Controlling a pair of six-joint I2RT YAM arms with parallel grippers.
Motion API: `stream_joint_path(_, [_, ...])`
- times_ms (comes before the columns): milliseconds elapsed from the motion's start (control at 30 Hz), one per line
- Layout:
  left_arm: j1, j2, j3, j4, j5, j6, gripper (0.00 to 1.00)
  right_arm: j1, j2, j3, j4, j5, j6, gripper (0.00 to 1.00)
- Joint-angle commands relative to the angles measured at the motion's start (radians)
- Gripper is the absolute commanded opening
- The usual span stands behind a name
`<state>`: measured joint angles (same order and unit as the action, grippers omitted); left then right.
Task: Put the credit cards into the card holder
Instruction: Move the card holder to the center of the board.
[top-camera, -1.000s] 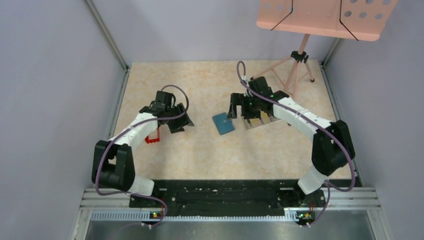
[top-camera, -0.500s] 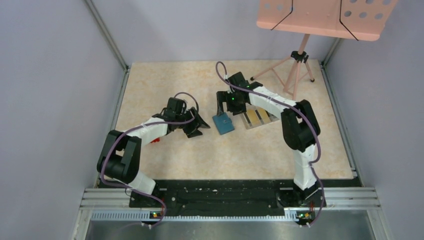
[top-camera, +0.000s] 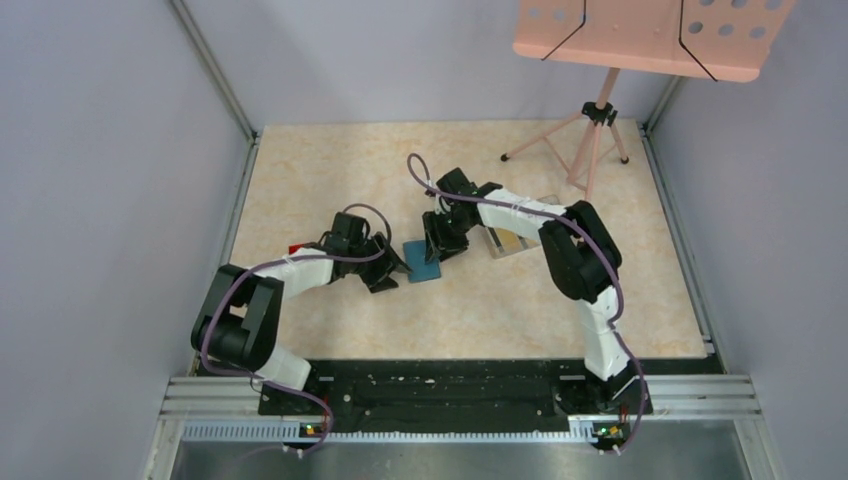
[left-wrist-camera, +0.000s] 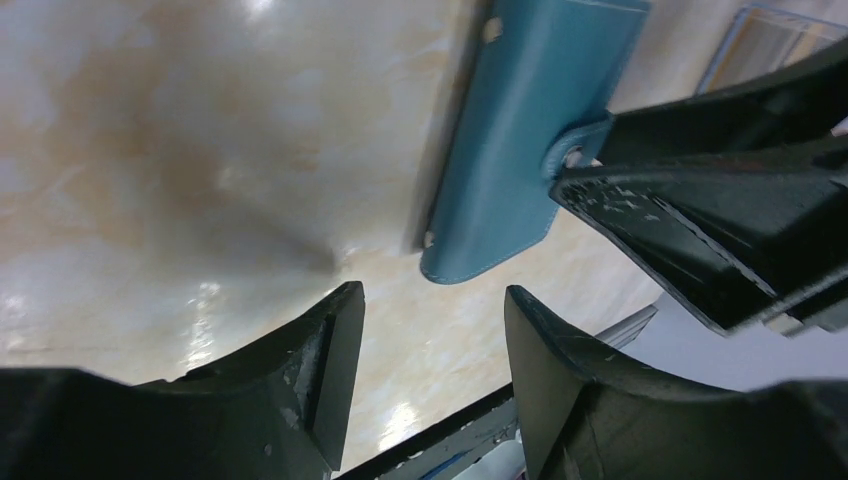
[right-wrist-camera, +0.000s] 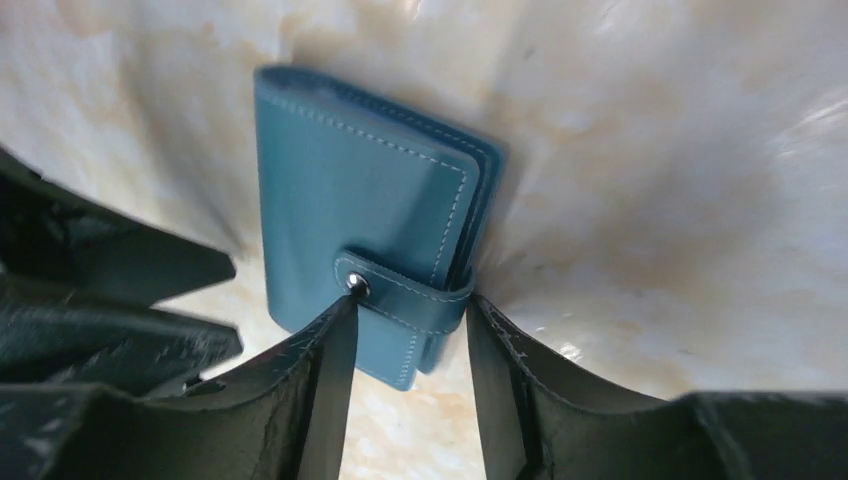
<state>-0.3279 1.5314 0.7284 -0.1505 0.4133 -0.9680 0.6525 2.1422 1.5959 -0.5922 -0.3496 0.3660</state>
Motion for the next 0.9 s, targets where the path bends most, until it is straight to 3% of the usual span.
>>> stream_joint_path(0, [0.009, -0.060, -0.069, 0.053, -0.040, -0.027, 0.59, 0.026, -0.070, -0.097, 0.077, -0.098, 0.061, 0.40])
stream_joint_path(333, [0.012, -0.092, -0.167, 0.069, -0.113, -0.017, 0.59, 0.026, -0.187, -0.258, 0.216, -0.173, 0.090, 0.00])
stream_joint_path(533, [0.044, -0.079, -0.109, -0.049, -0.192, 0.088, 0.60, 0.021, -0.222, -0.276, 0.204, -0.178, 0.073, 0.00])
stream_joint_path(567, [0.049, -0.073, -0.084, -0.074, -0.205, 0.118, 0.61, 0.016, -0.234, -0.282, 0.202, -0.163, 0.080, 0.08])
stream_joint_path(633, [0.049, -0.048, -0.031, -0.106, -0.213, 0.170, 0.66, -0.002, -0.260, -0.309, 0.204, -0.126, 0.111, 0.34])
stream_joint_path(700, [0.049, -0.005, 0.026, -0.113, -0.189, 0.219, 0.68, -0.028, -0.283, -0.345, 0.241, -0.126, 0.150, 0.52])
stream_joint_path(867, [0.037, 0.188, 0.165, -0.082, -0.057, 0.274, 0.71, -0.094, -0.252, -0.413, 0.406, -0.252, 0.247, 0.60])
